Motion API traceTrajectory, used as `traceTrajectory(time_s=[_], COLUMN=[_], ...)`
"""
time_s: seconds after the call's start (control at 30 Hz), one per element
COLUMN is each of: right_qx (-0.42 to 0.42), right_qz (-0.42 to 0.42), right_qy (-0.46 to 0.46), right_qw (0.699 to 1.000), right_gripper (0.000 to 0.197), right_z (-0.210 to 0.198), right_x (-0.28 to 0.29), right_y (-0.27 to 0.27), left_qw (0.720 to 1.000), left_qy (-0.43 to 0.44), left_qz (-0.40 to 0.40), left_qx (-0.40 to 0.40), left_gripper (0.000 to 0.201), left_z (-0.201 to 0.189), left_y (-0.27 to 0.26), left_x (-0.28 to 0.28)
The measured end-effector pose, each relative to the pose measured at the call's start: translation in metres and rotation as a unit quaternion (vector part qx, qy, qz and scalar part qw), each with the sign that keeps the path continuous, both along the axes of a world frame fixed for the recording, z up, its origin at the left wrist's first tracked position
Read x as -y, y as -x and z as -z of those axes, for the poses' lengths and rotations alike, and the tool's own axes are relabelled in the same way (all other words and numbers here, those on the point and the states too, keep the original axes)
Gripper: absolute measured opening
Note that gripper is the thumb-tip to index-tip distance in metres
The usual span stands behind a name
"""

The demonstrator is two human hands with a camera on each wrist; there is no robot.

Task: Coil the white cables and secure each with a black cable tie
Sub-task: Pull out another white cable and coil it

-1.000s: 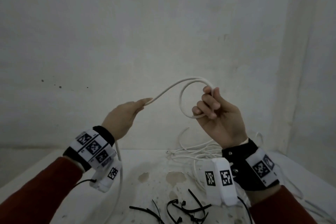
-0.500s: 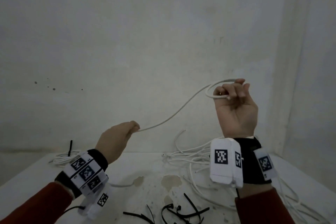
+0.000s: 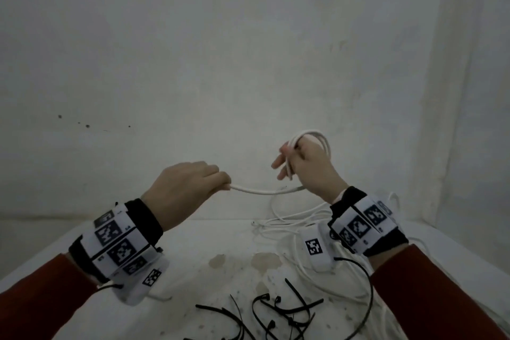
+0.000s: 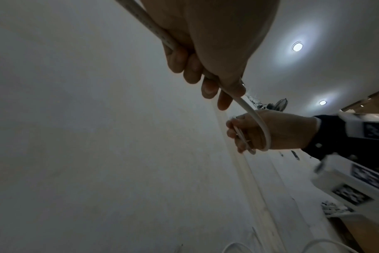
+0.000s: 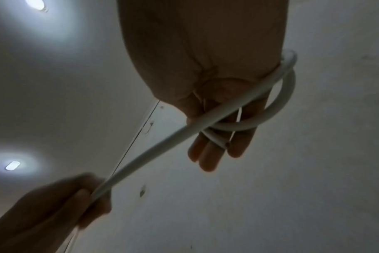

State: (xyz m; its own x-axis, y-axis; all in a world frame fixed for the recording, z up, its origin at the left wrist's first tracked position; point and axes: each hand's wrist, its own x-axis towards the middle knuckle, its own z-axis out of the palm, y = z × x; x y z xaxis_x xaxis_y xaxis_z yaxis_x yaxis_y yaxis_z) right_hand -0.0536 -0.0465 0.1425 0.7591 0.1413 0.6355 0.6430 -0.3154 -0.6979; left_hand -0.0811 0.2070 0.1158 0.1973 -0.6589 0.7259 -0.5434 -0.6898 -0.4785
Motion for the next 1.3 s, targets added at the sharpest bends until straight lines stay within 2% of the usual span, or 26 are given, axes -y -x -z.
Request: traceTrajectory(time_s=[0.07, 0.13, 0.27, 0.4, 0.47, 0.57, 0.6, 0.67, 0.77, 0.83, 0.93, 1.07, 1.17, 1.3], right_qx=[-0.011, -0.027, -0.05, 0.044, 0.05, -0.048, -0.091, -0.163, -0.183, -0.15, -0.094, -0.034, -0.013, 0.007], right_qz=[0.008, -0.018, -0.059, -0.039, -0.084, -0.219, -0.267, -0.353, -0.424, -0.429, -0.415, -0.386, -0.363, -0.335], right_qy=[0.137, 0.219, 0.258, 0.317, 0.26, 0.097, 0.03, -0.09, -0.222, -0.297, -0.402, -0.486, -0.499, -0.48], right_qw=[0.99, 0.975, 0.963, 0.946, 0.961, 0.97, 0.959, 0.917, 0.859, 0.84, 0.811, 0.784, 0.787, 0.811], right_gripper=[0.016, 0.017, 0.03, 0.049, 0.054, 0.055, 0.054, 0.052, 0.044, 0.045, 0.052, 0.058, 0.057, 0.041], right_z=[0.007, 0.01, 0.012, 0.012, 0.012, 0.011, 0.009, 0.005, -0.002, -0.007, -0.013, -0.017, -0.017, -0.013], right_x=[-0.003, -0.004, -0.006, -0.011, -0.013, -0.015, -0.015, -0.016, -0.014, -0.011, -0.002, 0.011, 0.014, 0.009], right_y=[0.007, 0.016, 0.033, 0.049, 0.054, 0.057, 0.058, 0.06, 0.061, 0.063, 0.062, 0.055, 0.044, 0.029], left_qw=[1.0, 0.999, 0.999, 1.0, 1.0, 0.994, 0.988, 0.976, 0.957, 0.951, 0.96, 0.953, 0.943, 0.94], left_qy=[-0.007, -0.01, 0.006, 0.015, 0.028, 0.085, 0.109, 0.151, 0.214, 0.23, 0.196, 0.134, 0.095, 0.049], left_qz=[-0.009, -0.026, -0.043, -0.022, 0.0, 0.049, 0.072, 0.113, 0.141, 0.124, 0.07, -0.058, -0.118, -0.132], left_qx=[0.016, 0.027, 0.021, 0.013, -0.002, -0.057, -0.078, -0.112, -0.138, -0.167, -0.186, -0.265, -0.297, -0.31], left_gripper=[0.025, 0.027, 0.044, 0.038, 0.031, 0.035, 0.036, 0.034, 0.029, 0.039, 0.069, 0.083, 0.077, 0.073], left_z=[-0.007, -0.015, -0.029, -0.039, -0.041, -0.036, -0.033, -0.029, -0.018, -0.006, 0.018, 0.037, 0.046, 0.052], left_y=[-0.002, -0.004, -0.005, -0.007, -0.01, -0.013, -0.014, -0.015, -0.025, -0.032, -0.042, -0.038, -0.023, -0.006], left_x=[-0.006, -0.013, -0.025, -0.026, -0.023, -0.012, -0.007, 0.002, 0.014, 0.019, 0.02, 0.021, 0.024, 0.028])
